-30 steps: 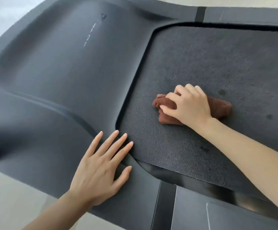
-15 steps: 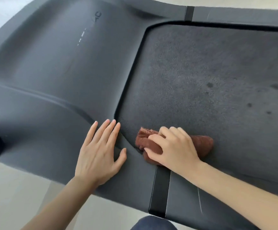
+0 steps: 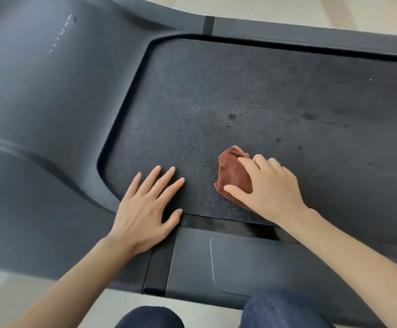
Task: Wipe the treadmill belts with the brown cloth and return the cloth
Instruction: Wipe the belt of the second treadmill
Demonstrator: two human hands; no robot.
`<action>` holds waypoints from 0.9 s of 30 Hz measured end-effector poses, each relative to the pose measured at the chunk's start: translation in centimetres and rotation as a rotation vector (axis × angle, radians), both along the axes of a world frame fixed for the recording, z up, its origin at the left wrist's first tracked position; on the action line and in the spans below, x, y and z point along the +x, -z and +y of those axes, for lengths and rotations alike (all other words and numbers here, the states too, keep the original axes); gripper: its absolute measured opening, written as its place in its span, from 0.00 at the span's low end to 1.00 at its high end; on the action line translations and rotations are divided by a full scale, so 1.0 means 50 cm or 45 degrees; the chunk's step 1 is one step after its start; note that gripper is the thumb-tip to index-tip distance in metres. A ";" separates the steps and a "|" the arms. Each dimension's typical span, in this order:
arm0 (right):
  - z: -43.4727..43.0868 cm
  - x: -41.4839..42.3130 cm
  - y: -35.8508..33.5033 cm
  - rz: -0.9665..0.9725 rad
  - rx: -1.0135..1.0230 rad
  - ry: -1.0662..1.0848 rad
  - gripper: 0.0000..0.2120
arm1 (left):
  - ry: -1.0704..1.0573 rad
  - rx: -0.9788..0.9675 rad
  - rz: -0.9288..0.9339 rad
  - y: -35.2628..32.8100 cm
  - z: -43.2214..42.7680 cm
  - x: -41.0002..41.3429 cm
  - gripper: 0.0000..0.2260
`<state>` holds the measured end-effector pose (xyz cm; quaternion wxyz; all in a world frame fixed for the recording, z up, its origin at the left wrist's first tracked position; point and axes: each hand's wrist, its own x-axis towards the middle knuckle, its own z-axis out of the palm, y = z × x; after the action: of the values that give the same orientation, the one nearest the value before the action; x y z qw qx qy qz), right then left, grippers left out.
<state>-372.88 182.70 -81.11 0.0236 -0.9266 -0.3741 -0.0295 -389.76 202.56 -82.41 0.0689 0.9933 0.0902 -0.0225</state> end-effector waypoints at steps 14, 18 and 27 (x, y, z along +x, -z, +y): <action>0.014 0.067 0.029 -0.027 0.311 -0.879 0.23 | -0.077 -0.054 -0.163 0.057 -0.030 0.131 0.29; -0.022 0.043 0.017 -0.021 0.392 -0.464 0.21 | -0.092 -0.039 -0.153 0.050 -0.033 0.128 0.31; -0.166 0.016 -0.009 0.042 0.174 -0.547 0.32 | 0.044 -0.058 -0.141 0.035 0.001 0.132 0.30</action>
<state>-372.07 174.38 -80.67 0.0982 -0.8224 -0.5594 -0.0340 -383.17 202.60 -84.17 0.0961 0.9926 0.0684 0.0291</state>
